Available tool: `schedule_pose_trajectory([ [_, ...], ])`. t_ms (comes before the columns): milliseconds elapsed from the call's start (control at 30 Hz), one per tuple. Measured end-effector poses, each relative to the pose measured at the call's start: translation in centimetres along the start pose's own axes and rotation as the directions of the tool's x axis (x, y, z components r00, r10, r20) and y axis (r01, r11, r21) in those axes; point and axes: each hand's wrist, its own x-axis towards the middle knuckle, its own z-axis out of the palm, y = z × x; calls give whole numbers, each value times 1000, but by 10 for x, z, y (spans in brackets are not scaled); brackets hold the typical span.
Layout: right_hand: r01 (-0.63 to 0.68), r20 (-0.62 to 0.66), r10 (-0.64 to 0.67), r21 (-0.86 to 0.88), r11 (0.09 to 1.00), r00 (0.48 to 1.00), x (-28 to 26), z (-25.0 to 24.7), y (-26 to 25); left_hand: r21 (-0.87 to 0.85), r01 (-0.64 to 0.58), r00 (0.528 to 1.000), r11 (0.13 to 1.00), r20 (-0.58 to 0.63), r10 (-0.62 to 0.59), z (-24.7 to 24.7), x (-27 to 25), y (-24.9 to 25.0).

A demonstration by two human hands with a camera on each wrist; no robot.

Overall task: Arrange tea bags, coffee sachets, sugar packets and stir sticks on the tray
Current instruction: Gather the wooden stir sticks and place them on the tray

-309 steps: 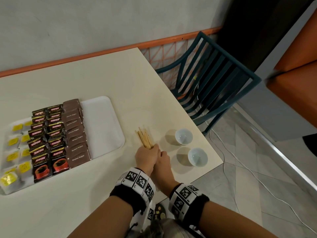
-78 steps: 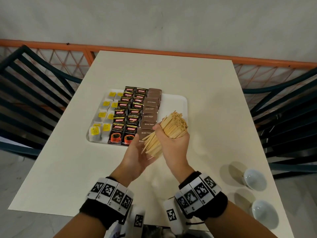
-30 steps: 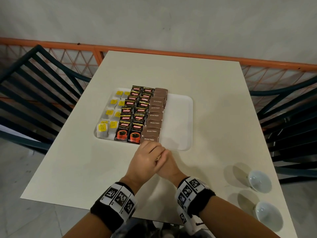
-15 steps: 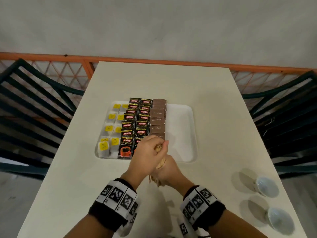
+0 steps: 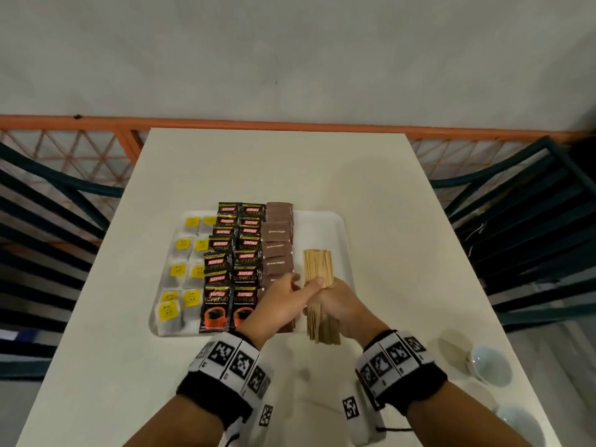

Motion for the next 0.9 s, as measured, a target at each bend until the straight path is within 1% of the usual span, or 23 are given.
schedule_pose_trajectory([
  [67, -70, -2, 70, -10, 998, 998, 11, -9, -5, -85, 78, 995, 993, 62, -73, 5, 9, 7],
  [167, -134, 27, 135, -49, 990, 990, 30, -21, -7, -176, 136, 987, 975, 108, -118, 12, 26, 19],
  [200, -154, 28, 155, -36, 987, 987, 36, -25, -7, -196, 150, 985, 969, 115, -129, 14, 32, 22],
  [267, -194, 15, 194, -1, 981, 981, 46, -30, -8, -223, 189, 979, 956, 116, -166, 18, 41, 28],
  [333, -223, -21, 223, -27, 974, 975, 54, -32, -8, -246, 238, 970, 940, 108, -218, 23, 50, 30],
  [467, -267, -64, 266, -13, 964, 962, 68, -33, -13, -228, 240, 971, 944, 37, -238, 29, 65, 33],
  [533, -275, -86, 271, -36, 961, 959, 72, -32, -15, -215, 227, 973, 950, 0, -232, 29, 70, 34],
  [633, -259, -121, 246, -105, 960, 962, 75, -33, -17, -194, 211, 975, 958, -24, -220, 29, 75, 33],
  [800, -188, -149, 147, -314, 931, 978, 75, -37, -22, -182, 183, 979, 966, -62, -197, 28, 76, 30],
  [900, -151, -113, 112, -456, 877, 987, 73, -41, -24, -124, 131, 985, 984, -99, -144, 30, 75, 29],
])
